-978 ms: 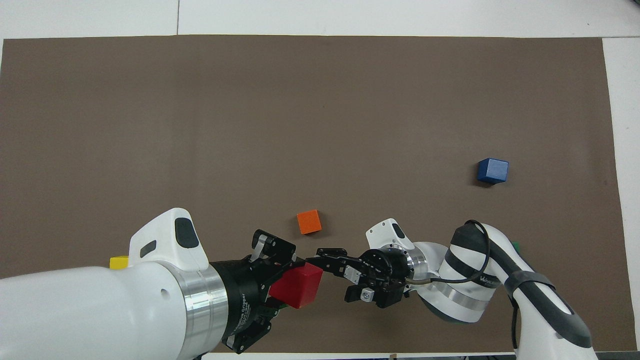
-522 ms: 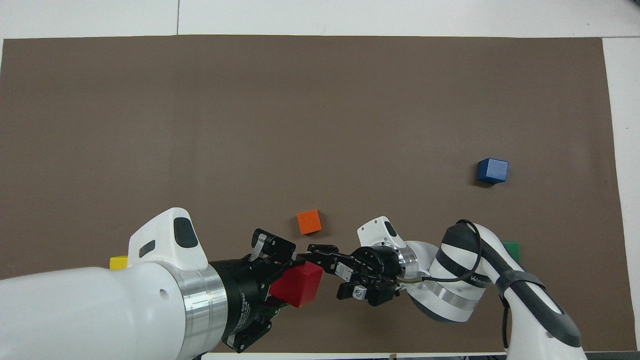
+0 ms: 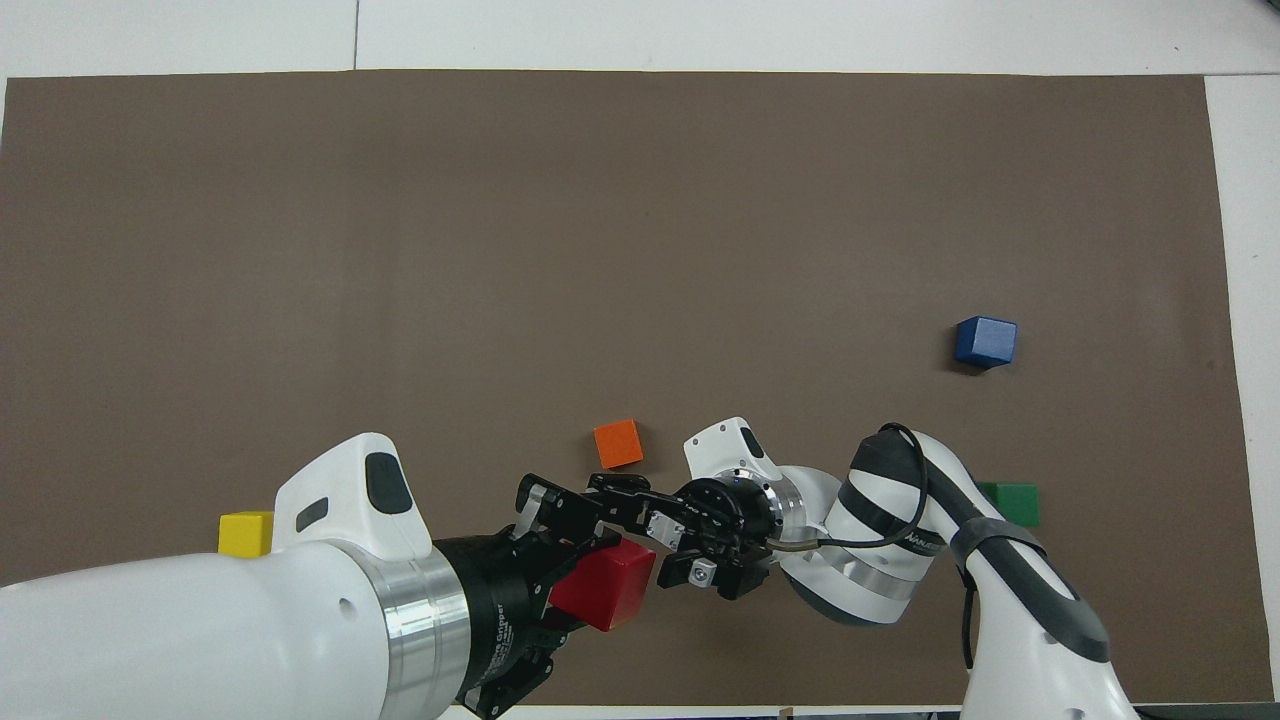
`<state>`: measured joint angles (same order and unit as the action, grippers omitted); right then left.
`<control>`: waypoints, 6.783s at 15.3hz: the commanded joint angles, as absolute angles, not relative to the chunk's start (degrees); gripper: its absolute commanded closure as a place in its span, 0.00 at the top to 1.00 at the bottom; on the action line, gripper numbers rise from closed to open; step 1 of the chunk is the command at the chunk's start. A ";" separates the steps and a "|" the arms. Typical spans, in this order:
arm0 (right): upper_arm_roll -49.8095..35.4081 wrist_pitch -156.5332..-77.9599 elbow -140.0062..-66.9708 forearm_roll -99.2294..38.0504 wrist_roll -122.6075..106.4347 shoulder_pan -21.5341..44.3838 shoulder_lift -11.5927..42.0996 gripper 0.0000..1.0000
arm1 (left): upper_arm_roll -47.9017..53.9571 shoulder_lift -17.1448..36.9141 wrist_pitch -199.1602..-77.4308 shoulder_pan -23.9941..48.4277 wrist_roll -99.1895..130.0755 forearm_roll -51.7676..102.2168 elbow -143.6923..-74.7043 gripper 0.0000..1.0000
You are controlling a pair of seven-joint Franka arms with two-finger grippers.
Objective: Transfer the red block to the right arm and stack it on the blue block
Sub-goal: 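Close the right gripper on the red cube held by the left gripper, then open the left gripper and withdraw it while the right gripper pulls away, then carry the red cube with the right gripper above the blue cube, then lower the red cube onto the blue cube with the right gripper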
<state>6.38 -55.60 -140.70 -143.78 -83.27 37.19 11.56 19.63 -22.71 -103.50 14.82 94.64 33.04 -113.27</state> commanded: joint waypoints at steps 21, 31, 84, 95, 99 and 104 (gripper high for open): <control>3.69 -56.34 -139.75 -146.51 -77.43 37.97 11.34 0.00 | 19.16 -26.72 -109.07 15.73 95.71 38.06 -118.83 1.00; 4.22 -61.77 -138.96 -143.36 -73.57 33.15 9.14 0.00 | 17.23 -27.95 -98.62 5.38 90.28 35.08 -114.88 1.00; 3.52 -126.74 -119.53 9.32 16.43 2.90 6.68 0.00 | 5.01 -3.59 -82.00 -0.70 7.38 -0.26 -90.88 1.00; 3.43 -130.60 -120.50 6.50 17.05 3.17 8.78 0.00 | 5.36 -4.75 -87.07 -0.18 6.50 -0.18 -93.60 1.00; 3.43 -133.41 -122.25 6.24 16.61 2.99 9.23 0.00 | 4.84 -5.36 -86.58 -0.62 6.33 -0.18 -94.92 1.00; 3.43 -133.51 -122.26 3.61 16.52 2.99 9.23 0.00 | 4.92 -6.24 -86.31 -0.18 6.68 -0.18 -94.66 1.00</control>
<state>3.75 -131.96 -121.21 5.52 16.52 3.50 9.57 4.81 -3.83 -85.47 0.21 7.37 -0.71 -92.74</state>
